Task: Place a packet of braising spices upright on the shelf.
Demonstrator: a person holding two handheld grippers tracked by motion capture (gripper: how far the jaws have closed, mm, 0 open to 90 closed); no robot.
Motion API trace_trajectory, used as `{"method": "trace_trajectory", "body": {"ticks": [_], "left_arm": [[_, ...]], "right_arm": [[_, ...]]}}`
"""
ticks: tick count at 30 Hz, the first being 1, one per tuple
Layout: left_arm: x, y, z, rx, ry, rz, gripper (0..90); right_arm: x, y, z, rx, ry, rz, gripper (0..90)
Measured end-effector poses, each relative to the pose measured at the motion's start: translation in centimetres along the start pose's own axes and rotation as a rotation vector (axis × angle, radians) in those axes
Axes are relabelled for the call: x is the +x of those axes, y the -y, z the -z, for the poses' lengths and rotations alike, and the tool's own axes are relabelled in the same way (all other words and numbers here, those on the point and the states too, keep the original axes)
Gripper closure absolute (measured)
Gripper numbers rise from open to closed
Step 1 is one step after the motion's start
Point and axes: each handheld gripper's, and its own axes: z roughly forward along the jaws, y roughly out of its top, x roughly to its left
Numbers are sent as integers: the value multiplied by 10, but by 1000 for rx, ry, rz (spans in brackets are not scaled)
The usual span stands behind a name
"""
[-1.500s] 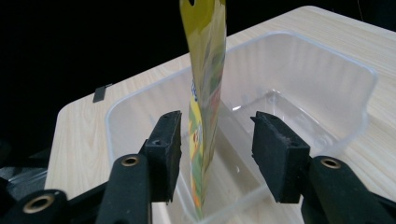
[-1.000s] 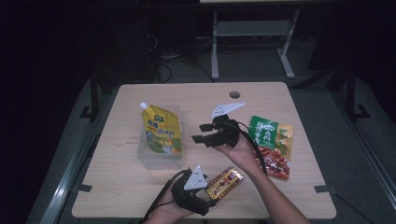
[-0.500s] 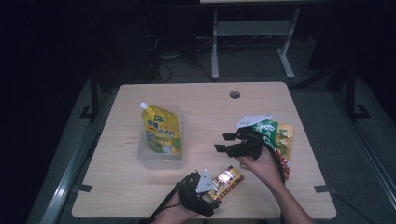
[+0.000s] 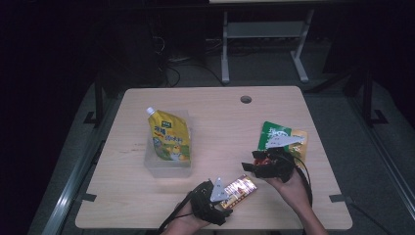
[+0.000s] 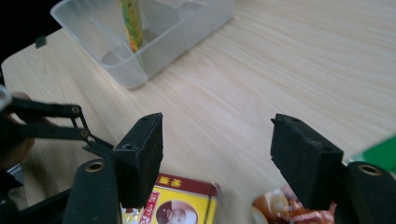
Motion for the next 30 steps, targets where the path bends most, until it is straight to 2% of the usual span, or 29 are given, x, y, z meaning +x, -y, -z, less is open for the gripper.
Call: {"method": "trace_trajectory", "body": {"ticks": [1, 5, 6, 8, 13, 19, 21, 26, 30], "left_arm": [[2, 0, 0, 6, 4, 6, 304], [4, -4, -2, 33, 8, -12, 291], [4, -5, -3, 38, 5, -14, 282], [4, -5, -6, 35, 13, -8, 270], [4, -6, -6, 26, 15, 3, 309], [4, -5, -4, 14, 7, -14, 321], [5, -5, -2, 6, -9, -18, 321], [8, -6, 4, -35, -50, 7, 322], [12, -8, 11, -62, -89, 9, 323]], "right_arm": [[0, 2, 1, -1, -3, -8, 330], [-1, 11, 3, 14, 0, -37, 328], [-1, 13, 4, 14, 6, -27, 328], [-1, 16, 6, 6, 8, -34, 326], [-1, 21, 10, -3, 18, -55, 321], [-3, 24, 11, 2, 10, -83, 313], [-4, 24, 10, 6, 3, -95, 312], [-5, 24, 6, 17, -17, -123, 304], [-6, 25, 3, 22, -44, -165, 290]]}}
